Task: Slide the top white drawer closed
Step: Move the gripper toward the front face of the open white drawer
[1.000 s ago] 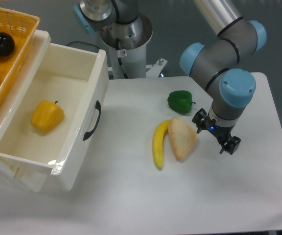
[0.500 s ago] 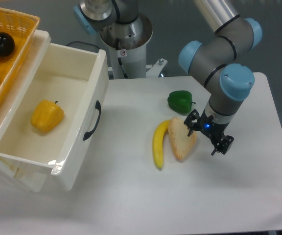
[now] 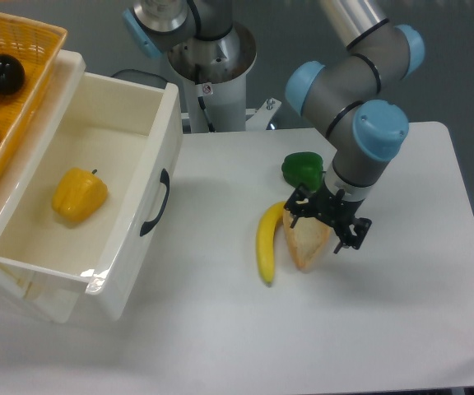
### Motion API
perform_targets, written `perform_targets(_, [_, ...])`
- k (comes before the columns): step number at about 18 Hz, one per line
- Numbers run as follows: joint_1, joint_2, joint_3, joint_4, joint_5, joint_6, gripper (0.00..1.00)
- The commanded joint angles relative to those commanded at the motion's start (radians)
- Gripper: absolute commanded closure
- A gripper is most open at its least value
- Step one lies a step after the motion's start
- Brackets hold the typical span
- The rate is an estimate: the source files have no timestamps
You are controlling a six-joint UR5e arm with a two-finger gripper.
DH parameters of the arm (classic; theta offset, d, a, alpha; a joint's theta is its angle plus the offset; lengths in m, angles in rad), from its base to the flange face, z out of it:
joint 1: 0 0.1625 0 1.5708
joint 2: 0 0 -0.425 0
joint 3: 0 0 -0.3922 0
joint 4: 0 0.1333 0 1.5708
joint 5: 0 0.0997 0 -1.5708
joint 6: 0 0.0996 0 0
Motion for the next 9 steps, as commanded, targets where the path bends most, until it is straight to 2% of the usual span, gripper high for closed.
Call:
perform_targets(2, [-0.006, 0.003, -0.002, -0.009, -0.044, -0.014, 0.07])
perform_targets(4, [-0.027, 0.027, 0.000, -0.047, -0.052, -0.044, 0.13])
perform_targets(6, [-0.063, 0.055, 0.006, -0.078, -0.049, -0.081, 0.24])
perform_targets(9, [-0.095, 0.075, 0.009, -0.086, -0.051, -0.109, 0.41])
